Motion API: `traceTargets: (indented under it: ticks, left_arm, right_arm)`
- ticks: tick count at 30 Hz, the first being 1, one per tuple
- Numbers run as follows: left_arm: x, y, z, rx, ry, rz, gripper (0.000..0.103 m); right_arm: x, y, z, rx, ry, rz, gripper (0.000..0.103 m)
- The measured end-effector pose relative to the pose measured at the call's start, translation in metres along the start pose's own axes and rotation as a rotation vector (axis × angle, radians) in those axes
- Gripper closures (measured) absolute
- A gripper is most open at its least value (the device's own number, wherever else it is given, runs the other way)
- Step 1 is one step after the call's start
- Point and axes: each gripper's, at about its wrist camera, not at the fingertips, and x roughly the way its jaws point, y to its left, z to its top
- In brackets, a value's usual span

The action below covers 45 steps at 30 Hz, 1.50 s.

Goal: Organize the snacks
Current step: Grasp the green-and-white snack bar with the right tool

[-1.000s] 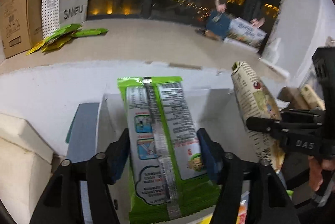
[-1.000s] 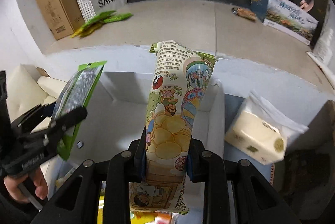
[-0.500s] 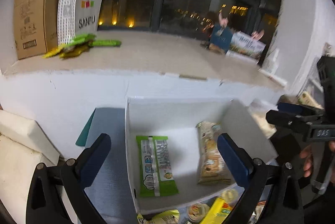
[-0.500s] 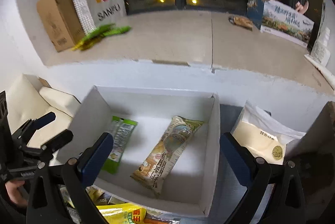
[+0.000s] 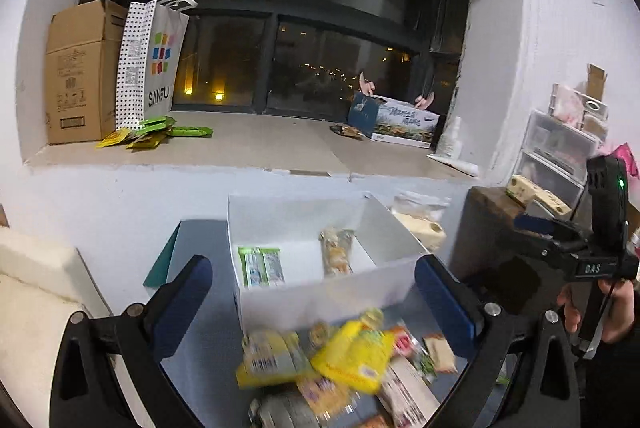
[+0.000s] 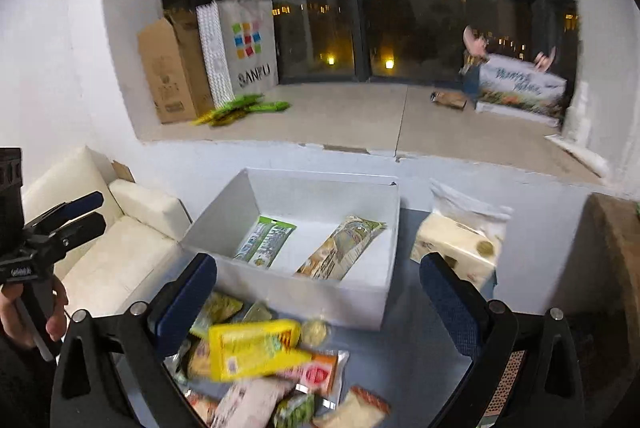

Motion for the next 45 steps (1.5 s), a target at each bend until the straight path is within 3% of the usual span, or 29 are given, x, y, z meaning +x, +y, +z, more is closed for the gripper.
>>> traceTargets:
  ticks: [6,10,13,17,21,31,37,39,41,42,45]
  left_arm:
    - [-0.047,-0.021,-0.05,0.007,-0.015,-0.047,0.0]
    - [-0.062,-0.036,-0.073,0.053,0.006,-0.056,0.0]
    - [-0.066,-0.043,-0.077,0.055,0.006,-0.061,0.0]
    - [-0.067,-0.049,-0.076,0.043,0.002,-0.076,0.0]
    - [-0.066,-0.055,-0.077,0.066,0.008,-0.074,0.0]
    - [-0.062,-0.056,-0.082,0.069,0.026,-0.076,0.0]
    - [-0.059,-0.051,-0.085,0.06,0.036,-0.062,0.0]
    - [-0.058,-0.049,-0.086,0.054,0.036,-0.058,0.0]
    - [-0.058,-0.048,-0.086,0.052,0.038,-0.053,0.0]
    - [-0.057,-0.046,-0.087,0.049,0.04,-0.05,0.0]
    - [-0.054,-0.042,-0.088,0.044,0.047,-0.036,0.0]
  right_arm:
    - [-0.061,-0.006,-0.07,0.075,-0.037,-0.04,0.0]
    - [-0.085,-0.022,-0.126,0.179,-0.001,-0.142,0.0]
    - [-0.094,-0.035,-0.157,0.248,0.042,-0.17,0.0]
    - [-0.083,-0.051,-0.188,0.296,0.143,-0.223,0.0]
    - [-0.061,-0.061,-0.199,0.312,0.215,-0.261,0.0]
    - [0.002,-0.081,-0.206,0.359,0.345,-0.25,0.0]
    - [0.042,-0.1,-0.207,0.389,0.423,-0.299,0.0]
    - [0.05,-0.096,-0.206,0.341,0.435,-0.336,0.001]
    - [0.056,-0.089,-0.205,0.287,0.456,-0.377,0.01]
    - [0.057,-0.085,-0.204,0.26,0.453,-0.392,0.026]
    - [0.057,-0.072,-0.201,0.186,0.438,-0.353,0.032]
